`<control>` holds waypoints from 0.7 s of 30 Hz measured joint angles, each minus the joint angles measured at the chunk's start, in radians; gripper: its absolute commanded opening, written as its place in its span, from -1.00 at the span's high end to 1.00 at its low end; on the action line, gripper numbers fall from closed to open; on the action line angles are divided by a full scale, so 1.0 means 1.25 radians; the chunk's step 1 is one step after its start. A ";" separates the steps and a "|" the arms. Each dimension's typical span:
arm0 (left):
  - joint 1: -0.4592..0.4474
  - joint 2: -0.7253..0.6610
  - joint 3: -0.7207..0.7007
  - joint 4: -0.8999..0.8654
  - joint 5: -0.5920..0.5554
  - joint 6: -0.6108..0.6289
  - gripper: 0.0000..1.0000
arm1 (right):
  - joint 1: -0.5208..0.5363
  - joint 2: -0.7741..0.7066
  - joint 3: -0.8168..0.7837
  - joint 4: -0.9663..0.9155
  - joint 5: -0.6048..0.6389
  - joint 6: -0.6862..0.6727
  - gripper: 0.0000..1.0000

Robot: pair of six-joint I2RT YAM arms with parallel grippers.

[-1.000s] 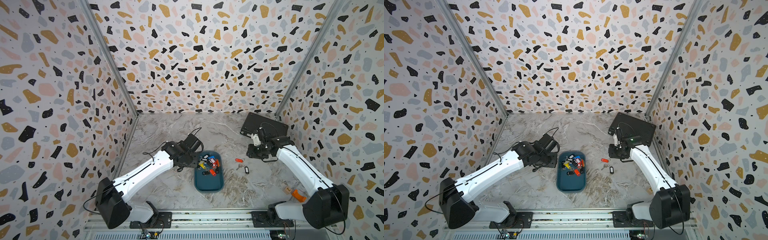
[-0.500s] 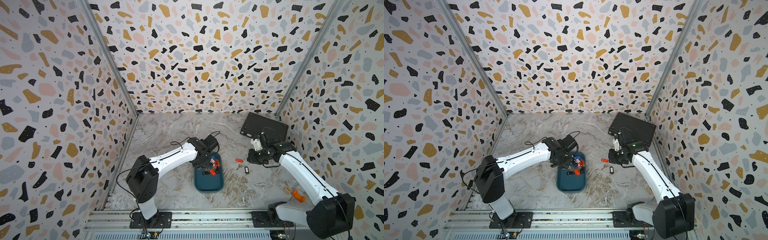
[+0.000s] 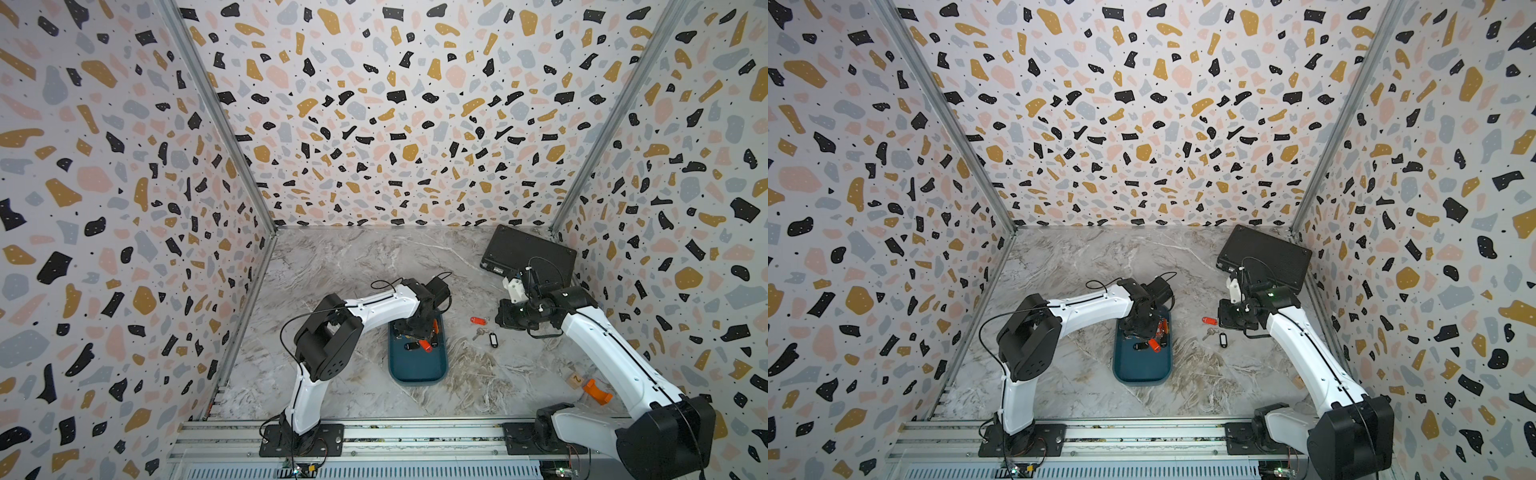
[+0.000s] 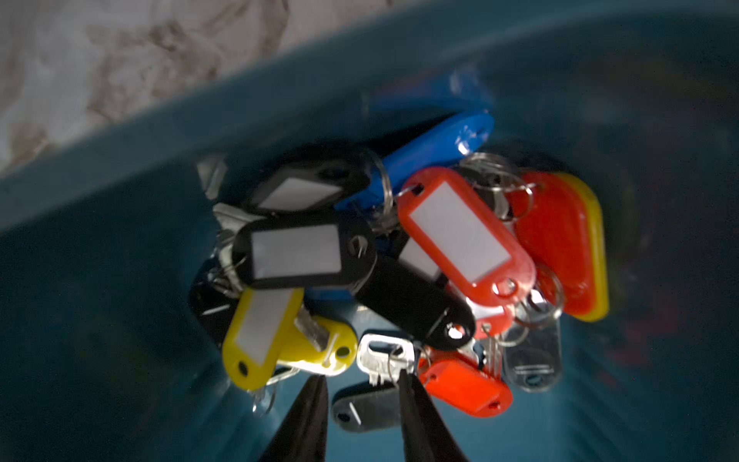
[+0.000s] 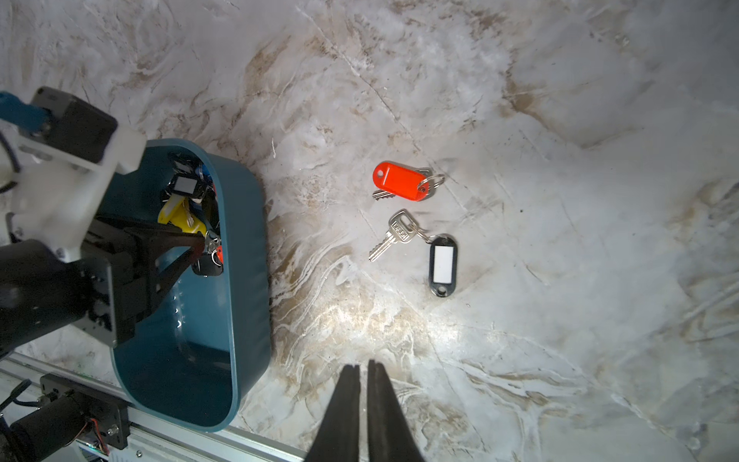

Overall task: Take the keys out of the storage box
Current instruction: Place the key at the center of the board, then pick up the key from the storage box.

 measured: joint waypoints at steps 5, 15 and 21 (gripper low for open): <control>0.013 0.021 0.000 0.021 0.003 -0.015 0.29 | 0.000 0.000 -0.012 0.000 -0.005 -0.004 0.75; 0.060 0.021 0.000 0.060 0.002 -0.026 0.22 | 0.000 0.000 -0.016 -0.007 -0.005 -0.015 0.73; 0.064 0.021 0.000 0.073 0.000 -0.025 0.19 | 0.000 0.000 -0.017 -0.013 -0.006 -0.015 0.73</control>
